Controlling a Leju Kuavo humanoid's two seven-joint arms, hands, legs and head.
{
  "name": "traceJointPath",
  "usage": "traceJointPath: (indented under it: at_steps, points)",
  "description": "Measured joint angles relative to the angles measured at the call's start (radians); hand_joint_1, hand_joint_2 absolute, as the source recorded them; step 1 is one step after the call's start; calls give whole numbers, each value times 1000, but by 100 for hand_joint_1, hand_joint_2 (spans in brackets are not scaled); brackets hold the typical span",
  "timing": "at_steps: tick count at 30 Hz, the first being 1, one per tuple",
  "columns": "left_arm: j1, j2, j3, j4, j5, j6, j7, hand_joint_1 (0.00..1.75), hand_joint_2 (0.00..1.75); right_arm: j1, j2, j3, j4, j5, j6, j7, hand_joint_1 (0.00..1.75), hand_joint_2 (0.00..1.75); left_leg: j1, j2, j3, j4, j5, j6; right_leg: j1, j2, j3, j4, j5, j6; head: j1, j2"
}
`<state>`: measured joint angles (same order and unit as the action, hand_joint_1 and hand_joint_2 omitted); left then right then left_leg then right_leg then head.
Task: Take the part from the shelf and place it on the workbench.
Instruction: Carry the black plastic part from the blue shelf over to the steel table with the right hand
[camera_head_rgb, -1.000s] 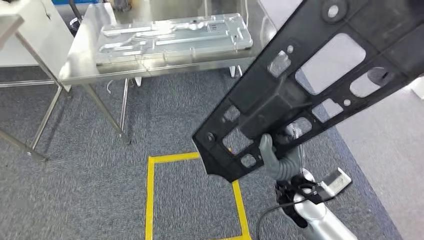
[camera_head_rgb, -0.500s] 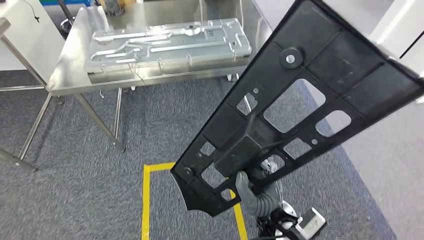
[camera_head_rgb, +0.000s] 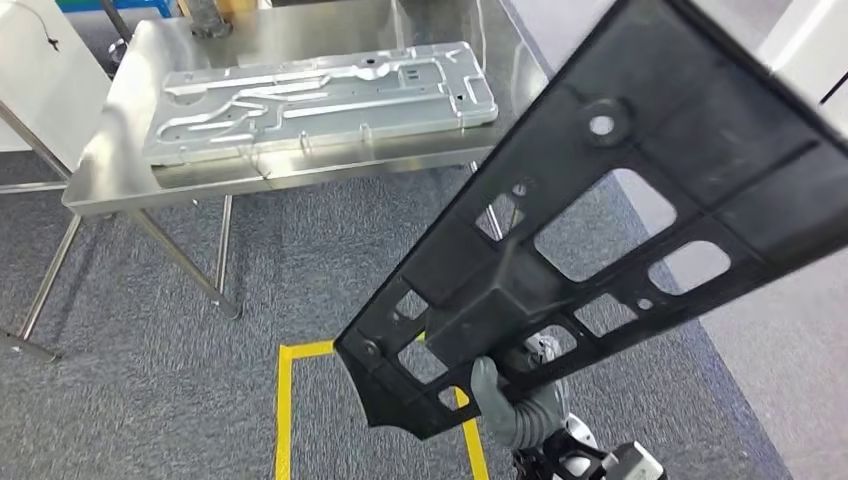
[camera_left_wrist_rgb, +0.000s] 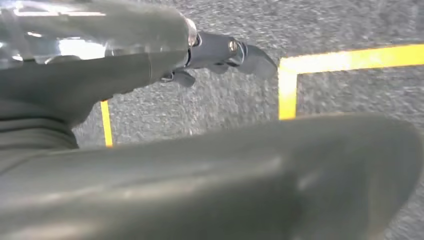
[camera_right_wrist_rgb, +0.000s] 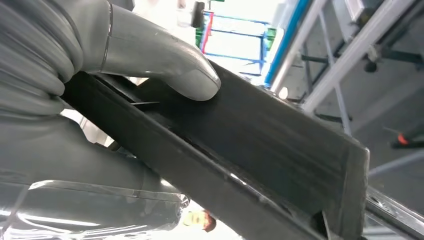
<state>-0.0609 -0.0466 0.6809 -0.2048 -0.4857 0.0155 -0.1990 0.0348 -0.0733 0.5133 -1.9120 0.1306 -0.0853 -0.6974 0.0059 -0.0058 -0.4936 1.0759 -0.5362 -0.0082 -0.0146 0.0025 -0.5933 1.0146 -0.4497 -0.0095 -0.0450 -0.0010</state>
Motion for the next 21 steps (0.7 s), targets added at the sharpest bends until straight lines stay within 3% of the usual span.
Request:
traceJointPath:
  at_steps: [1,3,5,6,7,9,10,11,14,16,19,20,21]
  points:
    - [-3,-1,0,0,-1,0,0,0,0,2,0,3,-5,3,-1,0,175,175,2,0,-36,58,-9,-3,-1,-1,12,-3,-7,-4,0,0]
    - [-3,-3,0,0,-4,1,0,0,0,8,0,11,-11,14,-5,0,175,175,5,0,-122,175,-54,-10,0,0,34,-5,-25,-9,0,0]
    - [-1,-3,0,0,-5,2,1,0,0,16,-1,21,-15,21,-14,0,175,175,6,1,-179,213,-88,-14,0,3,60,-5,-47,-9,0,0]
    - [1,-3,1,0,-5,2,1,0,0,20,-2,27,-18,23,-21,0,175,175,7,1,-188,188,-76,-13,0,2,76,-5,-59,-7,0,0]
    - [1,-3,2,0,-5,2,1,0,0,22,-3,32,-20,24,-29,0,175,175,7,6,-183,138,-41,-10,0,0,93,-5,-72,-5,0,0]
    - [2,-3,6,0,-5,2,-1,0,0,23,-7,40,-22,27,-42,0,175,175,2,30,-167,23,69,2,2,-6,123,-6,-97,1,0,0]
    - [1,-3,8,0,-4,2,-2,0,0,23,-10,43,-22,29,-47,1,175,175,-2,37,-160,-12,105,9,3,-9,133,-9,-108,7,0,0]
    - [0,-3,10,0,-5,2,-3,0,0,23,-12,46,-21,31,-51,1,175,175,-5,39,-157,-31,124,15,5,-12,141,-10,-113,14,0,0]
    - [0,-5,13,0,-7,2,-4,0,0,18,-17,55,-21,35,-58,1,175,175,-4,20,-134,-47,114,32,5,-17,148,10,-108,34,0,0]
    - [1,-6,15,0,-9,2,-4,0,0,12,-19,58,-21,38,-60,0,175,175,-1,14,-110,-58,107,43,3,-14,104,94,-113,39,0,0]
    - [0,-6,16,0,-9,2,-3,0,0,11,-20,59,-21,55,-73,0,175,175,-2,8,-84,-63,83,49,1,-9,-26,256,-186,45,0,0]
    - [1,-6,17,0,-9,2,-3,0,0,12,-21,60,-22,62,-81,0,175,175,-3,5,-72,-63,73,49,1,-9,-54,270,-206,47,0,0]
    - [2,-7,18,0,-9,2,-3,0,0,14,-21,61,-25,70,-91,0,175,175,-3,2,-57,-63,62,49,2,-8,-68,255,-205,48,0,0]
